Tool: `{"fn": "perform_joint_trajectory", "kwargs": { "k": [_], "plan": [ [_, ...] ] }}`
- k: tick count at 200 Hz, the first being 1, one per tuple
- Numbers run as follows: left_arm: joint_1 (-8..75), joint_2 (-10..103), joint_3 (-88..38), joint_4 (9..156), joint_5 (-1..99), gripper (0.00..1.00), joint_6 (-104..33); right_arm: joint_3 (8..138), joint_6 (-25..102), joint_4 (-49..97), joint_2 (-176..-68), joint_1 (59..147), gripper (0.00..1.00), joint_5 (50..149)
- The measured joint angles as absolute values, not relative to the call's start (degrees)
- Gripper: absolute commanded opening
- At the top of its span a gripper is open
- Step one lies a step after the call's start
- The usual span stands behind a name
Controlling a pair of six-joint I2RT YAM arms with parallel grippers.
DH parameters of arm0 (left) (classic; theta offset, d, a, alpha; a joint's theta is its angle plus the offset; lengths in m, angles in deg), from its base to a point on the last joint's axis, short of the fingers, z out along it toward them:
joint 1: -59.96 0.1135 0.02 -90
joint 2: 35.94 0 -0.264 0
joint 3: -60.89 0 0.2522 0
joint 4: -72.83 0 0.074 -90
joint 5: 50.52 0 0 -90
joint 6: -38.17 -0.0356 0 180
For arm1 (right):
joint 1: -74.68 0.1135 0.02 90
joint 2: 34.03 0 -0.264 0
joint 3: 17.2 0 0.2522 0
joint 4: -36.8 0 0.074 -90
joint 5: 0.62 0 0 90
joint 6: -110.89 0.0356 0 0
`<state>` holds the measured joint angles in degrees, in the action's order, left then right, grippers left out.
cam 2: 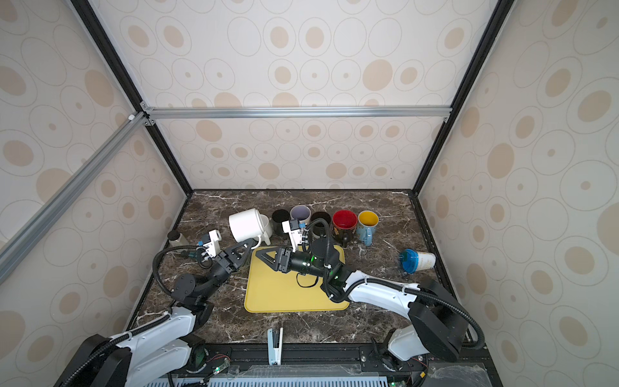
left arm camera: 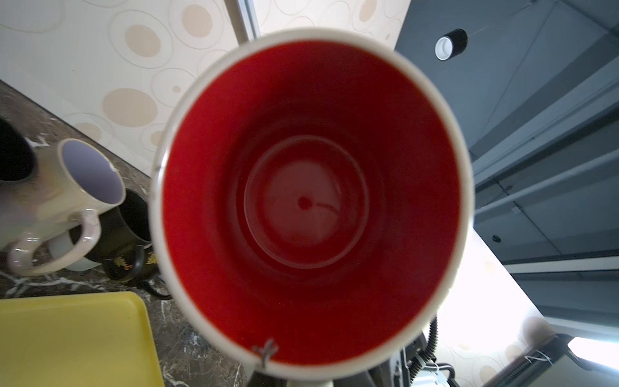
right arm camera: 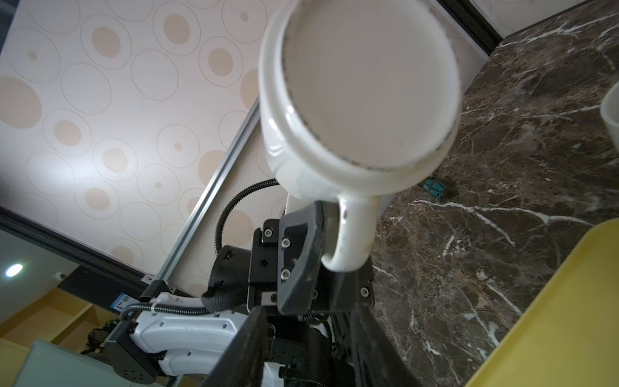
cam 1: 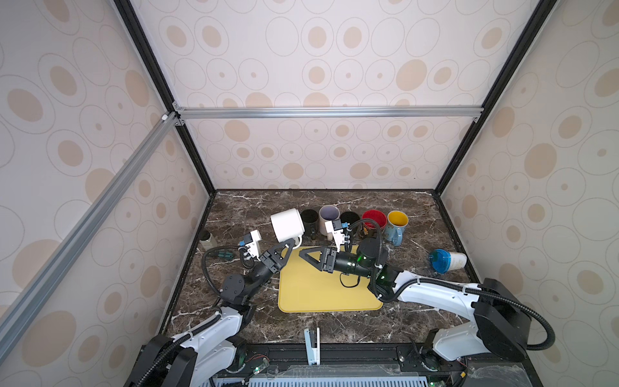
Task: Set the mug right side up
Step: 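Grasp the mug's rim with the left gripper while the right holds it, then carry the mug beyond the tray with the left gripper while the right withdraws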
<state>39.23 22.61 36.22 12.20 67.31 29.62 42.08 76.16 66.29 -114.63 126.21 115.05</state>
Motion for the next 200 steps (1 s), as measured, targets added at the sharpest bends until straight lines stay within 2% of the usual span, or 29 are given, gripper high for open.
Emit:
{"fn": "perform_joint_trajectory", "kwargs": {
  "k": [26,52,75,107,154,200],
  "plan": [
    [41.33,21.91,32.22,23.96,68.27,0.00,25.55,42.08,74.08,61.65,-111.14,126.10,0.48,114.18],
    [42.11,20.97,21.72,46.24,66.46,0.00,14.69,42.34,71.06,53.04,-107.07,125.97,0.47,111.07],
    [42.24,21.52,11.17,65.29,60.71,0.00,3.11,45.32,67.41,39.99,-105.17,125.91,0.47,104.82],
    [42.27,26.11,0.09,84.64,49.65,0.00,-9.44,51.70,63.54,21.68,-104.97,125.62,0.47,93.56],
    [42.33,35.39,-7.72,102.25,34.66,0.00,-20.43,54.43,60.35,7.01,-104.97,124.22,0.47,83.12],
    [42.33,43.66,-13.12,108.11,28.65,0.00,-25.04,53.97,58.91,2.64,-102.61,122.87,0.47,79.82]
  ]
}}
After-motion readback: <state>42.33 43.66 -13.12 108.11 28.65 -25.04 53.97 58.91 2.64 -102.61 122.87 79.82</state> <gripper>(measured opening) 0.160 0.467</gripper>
